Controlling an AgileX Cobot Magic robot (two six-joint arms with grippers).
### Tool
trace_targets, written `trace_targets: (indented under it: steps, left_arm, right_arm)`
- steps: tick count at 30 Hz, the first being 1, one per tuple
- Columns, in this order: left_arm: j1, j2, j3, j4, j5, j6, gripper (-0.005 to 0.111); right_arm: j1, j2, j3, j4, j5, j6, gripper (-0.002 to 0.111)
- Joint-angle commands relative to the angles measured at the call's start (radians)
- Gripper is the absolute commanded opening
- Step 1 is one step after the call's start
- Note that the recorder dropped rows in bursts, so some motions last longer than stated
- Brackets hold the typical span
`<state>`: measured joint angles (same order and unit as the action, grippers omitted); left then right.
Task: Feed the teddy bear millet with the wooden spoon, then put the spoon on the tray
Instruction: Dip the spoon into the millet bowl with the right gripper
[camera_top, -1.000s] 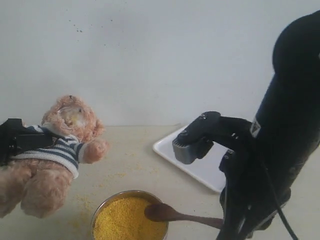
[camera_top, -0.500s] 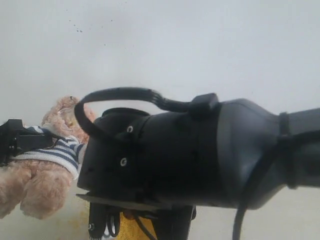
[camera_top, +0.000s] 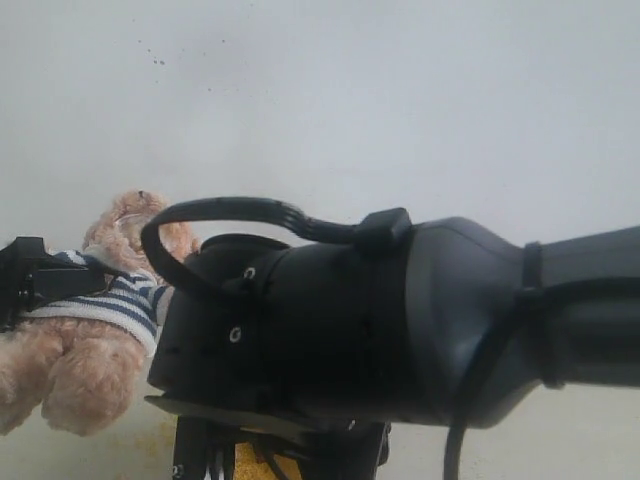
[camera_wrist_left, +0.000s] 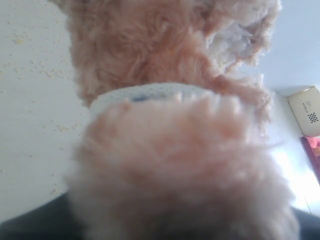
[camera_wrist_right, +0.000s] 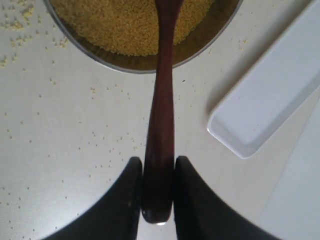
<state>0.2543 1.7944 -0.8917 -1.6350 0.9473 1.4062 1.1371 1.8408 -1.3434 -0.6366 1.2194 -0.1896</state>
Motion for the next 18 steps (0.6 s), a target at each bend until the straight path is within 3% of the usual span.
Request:
trace_targets:
  steps: [1, 5, 10, 18]
  left_arm:
    - [0.003, -0.003, 0.001, -0.021, 0.029, 0.005, 0.004]
    - [0.003, -0.003, 0.001, -0.021, 0.053, 0.005, 0.004]
    - [0.003, -0.003, 0.001, -0.021, 0.058, 0.0, 0.004]
    - [0.003, -0.003, 0.001, -0.021, 0.058, 0.0, 0.004]
  right_arm:
    - [-0.008, -0.004, -0.006, 0.014, 0.002, 0.006, 0.0]
    - [-0.074, -0.004, -0.006, 0.069, 0.002, 0.006, 0.0]
    - [-0.173, -0.02, -0.006, 0.275, -0.035, -0.063, 0.0]
    - [-0.193, -0.064, -0.006, 0.329, -0.118, -0.084, 0.0]
